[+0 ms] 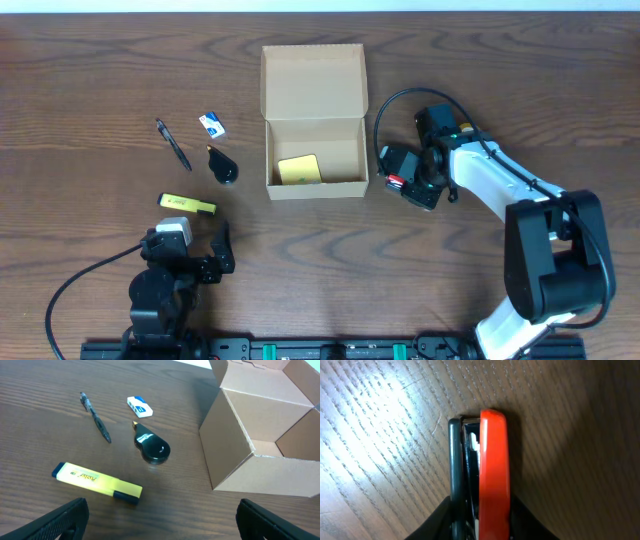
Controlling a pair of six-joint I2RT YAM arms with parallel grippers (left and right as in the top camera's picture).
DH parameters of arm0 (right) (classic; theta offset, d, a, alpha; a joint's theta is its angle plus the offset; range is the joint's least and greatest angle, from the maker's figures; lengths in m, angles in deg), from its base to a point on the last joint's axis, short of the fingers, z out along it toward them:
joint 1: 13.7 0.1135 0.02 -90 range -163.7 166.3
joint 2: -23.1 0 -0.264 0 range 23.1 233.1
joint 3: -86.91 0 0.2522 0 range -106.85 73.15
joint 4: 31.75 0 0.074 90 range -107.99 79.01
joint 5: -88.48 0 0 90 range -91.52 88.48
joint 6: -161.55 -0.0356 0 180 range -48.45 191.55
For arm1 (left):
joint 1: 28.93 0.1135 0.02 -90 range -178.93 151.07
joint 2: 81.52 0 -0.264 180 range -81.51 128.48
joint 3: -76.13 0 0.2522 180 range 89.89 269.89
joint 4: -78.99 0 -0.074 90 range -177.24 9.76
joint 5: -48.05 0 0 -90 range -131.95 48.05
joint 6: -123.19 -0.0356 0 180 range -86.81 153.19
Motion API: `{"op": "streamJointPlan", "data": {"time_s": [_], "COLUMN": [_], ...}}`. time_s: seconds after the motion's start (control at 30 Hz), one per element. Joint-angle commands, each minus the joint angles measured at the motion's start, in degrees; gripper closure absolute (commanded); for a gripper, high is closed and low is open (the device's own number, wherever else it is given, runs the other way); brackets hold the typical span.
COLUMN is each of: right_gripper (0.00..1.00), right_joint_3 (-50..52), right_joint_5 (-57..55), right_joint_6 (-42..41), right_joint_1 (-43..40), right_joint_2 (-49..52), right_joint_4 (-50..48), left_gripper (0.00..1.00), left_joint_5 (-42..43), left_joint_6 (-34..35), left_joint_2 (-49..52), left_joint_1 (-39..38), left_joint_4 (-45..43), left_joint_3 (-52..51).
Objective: Pack container
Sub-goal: 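Grasp the red-and-black stapler with the right gripper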
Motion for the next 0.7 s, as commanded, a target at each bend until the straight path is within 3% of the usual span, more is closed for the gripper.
{"op": "streamJointPlan", "data": {"time_s": [0.0, 0.07, 0.13, 0.4, 0.67], "right_gripper": [0.79, 0.85, 0.98, 0.99, 0.99], "right_joint_3": [1.2, 1.2, 1.2, -0.2, -14.9], "right_joint_5": [-0.6, -0.6, -0.6, -1.2, -5.6], "right_joint_6": [-1.3, -2.6, -4.3, -21.5, -34.8], "right_joint_1": [-0.4, -0.4, -0.4, -0.4, -0.4], "right_joint_2": [0.4, 0.4, 0.4, 0.4, 0.1], "right_joint_4": [0.1, 0.0, -0.1, -0.2, 8.6], "left_gripper": [0.05, 0.05, 0.05, 0.05, 0.04], "left_joint_5": [-0.8, -0.8, -0.8, -0.8, -0.8], "left_joint_6": [-0.2, -0.2, -0.2, -0.2, -0.2], "left_joint_2": [-0.4, -0.4, -0.4, -0.4, -0.4], "left_joint_1": [-0.2, -0.2, -0.2, -0.2, -0.2], "left_joint_4": [-0.2, -0.2, -0.2, -0.2, -0.2], "left_joint_3": [-1.0, -1.0, -1.0, -1.0, -1.0]}}
